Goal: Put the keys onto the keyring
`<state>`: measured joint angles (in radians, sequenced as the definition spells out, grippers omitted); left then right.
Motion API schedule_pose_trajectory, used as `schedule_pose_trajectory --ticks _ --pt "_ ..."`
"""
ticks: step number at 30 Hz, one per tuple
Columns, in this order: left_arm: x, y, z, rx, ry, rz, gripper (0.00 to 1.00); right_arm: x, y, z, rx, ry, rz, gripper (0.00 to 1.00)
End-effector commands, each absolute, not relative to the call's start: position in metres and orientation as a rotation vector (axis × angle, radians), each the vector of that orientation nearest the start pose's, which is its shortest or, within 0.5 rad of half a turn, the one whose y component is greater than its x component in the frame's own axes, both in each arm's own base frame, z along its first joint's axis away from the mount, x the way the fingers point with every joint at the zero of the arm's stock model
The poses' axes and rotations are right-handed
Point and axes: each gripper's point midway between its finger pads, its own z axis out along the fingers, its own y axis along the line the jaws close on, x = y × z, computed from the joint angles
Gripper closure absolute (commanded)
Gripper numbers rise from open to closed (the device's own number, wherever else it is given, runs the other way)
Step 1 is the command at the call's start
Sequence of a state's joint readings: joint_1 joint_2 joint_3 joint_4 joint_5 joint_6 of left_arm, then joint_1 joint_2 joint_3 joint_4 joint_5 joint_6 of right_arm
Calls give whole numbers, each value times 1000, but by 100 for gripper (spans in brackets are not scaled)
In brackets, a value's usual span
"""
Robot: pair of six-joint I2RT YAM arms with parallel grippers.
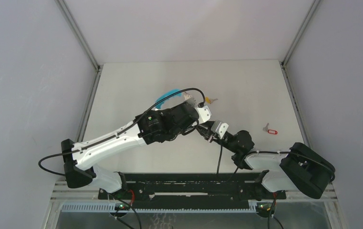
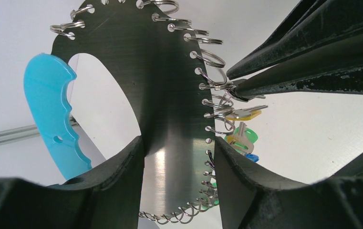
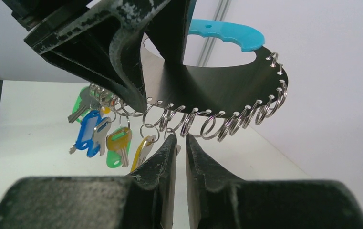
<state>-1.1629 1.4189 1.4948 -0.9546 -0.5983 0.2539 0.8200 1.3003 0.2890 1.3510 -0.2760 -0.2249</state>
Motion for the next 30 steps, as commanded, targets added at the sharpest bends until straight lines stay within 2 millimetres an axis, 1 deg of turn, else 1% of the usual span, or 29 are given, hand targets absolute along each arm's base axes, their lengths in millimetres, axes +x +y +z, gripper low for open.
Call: schedule_pose_trajectory --ticks 1,16,30 --pt "232 -261 292 1194 1840 237 78 230 302 259 -800 895 664 88" --pt "232 -256 289 1198 1846 261 78 235 297 257 -785 911 611 88" --pt "229 -260 289 1205 1846 241 78 235 299 260 -784 902 612 87"
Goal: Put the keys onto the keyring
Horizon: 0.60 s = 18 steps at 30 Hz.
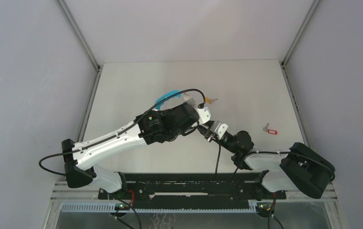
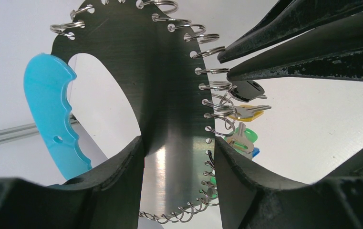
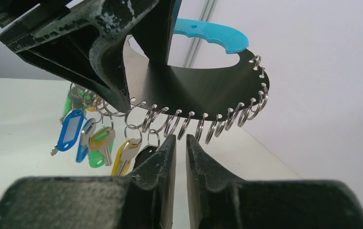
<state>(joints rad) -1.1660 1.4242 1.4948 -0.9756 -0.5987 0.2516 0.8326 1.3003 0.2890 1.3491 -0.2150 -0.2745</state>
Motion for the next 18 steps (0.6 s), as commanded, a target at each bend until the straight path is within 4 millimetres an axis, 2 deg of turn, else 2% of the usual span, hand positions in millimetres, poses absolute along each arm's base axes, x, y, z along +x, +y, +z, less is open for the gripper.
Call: schedule_pose_trajectory --ticks 1,7,18 --pt "229 -259 289 1204 1847 240 77 235 299 261 -782 902 611 87" --pt "229 -261 288 1206 1847 236 78 236 299 262 -771 904 606 82" --pt "227 -262 286 1207 1853 230 78 237 301 268 -762 891 607 84"
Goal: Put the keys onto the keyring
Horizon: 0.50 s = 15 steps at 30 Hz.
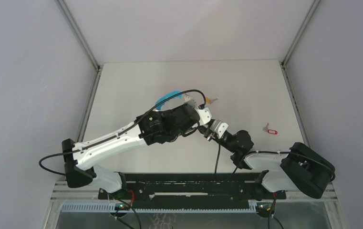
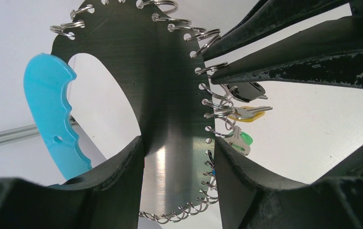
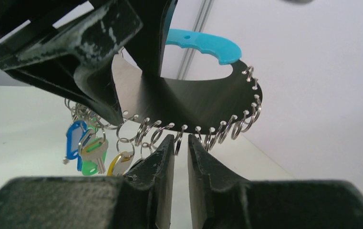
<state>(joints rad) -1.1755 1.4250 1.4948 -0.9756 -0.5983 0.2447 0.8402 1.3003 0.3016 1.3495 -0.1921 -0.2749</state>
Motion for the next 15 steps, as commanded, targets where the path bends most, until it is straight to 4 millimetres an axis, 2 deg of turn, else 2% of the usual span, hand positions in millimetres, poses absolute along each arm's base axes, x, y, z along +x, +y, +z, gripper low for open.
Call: schedule_pose_trajectory --ticks 1,5,11,15 --pt "226 -262 287 1208 1852 228 78 237 301 267 -762 893 607 85" --pt "226 -262 287 1207 1854 228 78 236 301 268 -761 891 609 88" --pt "225 -261 286 1199 1858 227 78 235 301 267 -772 899 603 100" --pt "225 -260 283 1174 1871 217 78 233 299 266 -783 906 598 100"
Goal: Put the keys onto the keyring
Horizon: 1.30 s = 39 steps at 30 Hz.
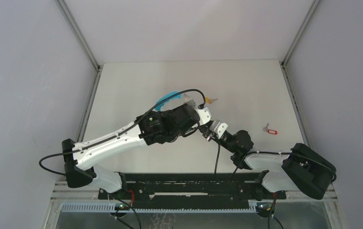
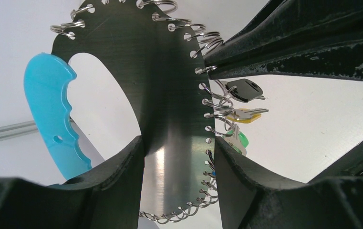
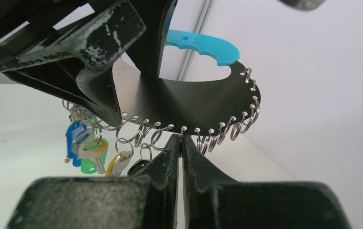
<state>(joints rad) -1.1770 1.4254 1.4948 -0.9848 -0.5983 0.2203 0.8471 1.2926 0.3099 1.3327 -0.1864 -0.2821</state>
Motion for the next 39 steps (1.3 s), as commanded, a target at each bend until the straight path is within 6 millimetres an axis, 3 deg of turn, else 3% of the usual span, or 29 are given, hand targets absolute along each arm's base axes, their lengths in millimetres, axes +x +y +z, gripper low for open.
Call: schedule_pose_trajectory --ticks 1,9,18,26,27,34,39 --pt "225 -260 281 1168 1875 206 78 232 298 265 -786 908 596 100" --pt "215 -269 268 1028 1926 -132 77 222 297 254 -849 933 613 100" --pt "205 -283 230 886 1966 -460 74 213 296 239 -943 970 638 100" --pt "206 -292 215 683 1904 -750 68 210 298 222 -1009 1011 706 100" --pt "205 -291 204 666 1917 -780 67 211 298 219 -1016 1019 710 100" --pt "205 -296 185 535 1897 -994 56 221 307 193 -1085 1080 761 100" --pt "217 -271 175 405 1873 -996 39 234 315 176 -1101 1104 810 100"
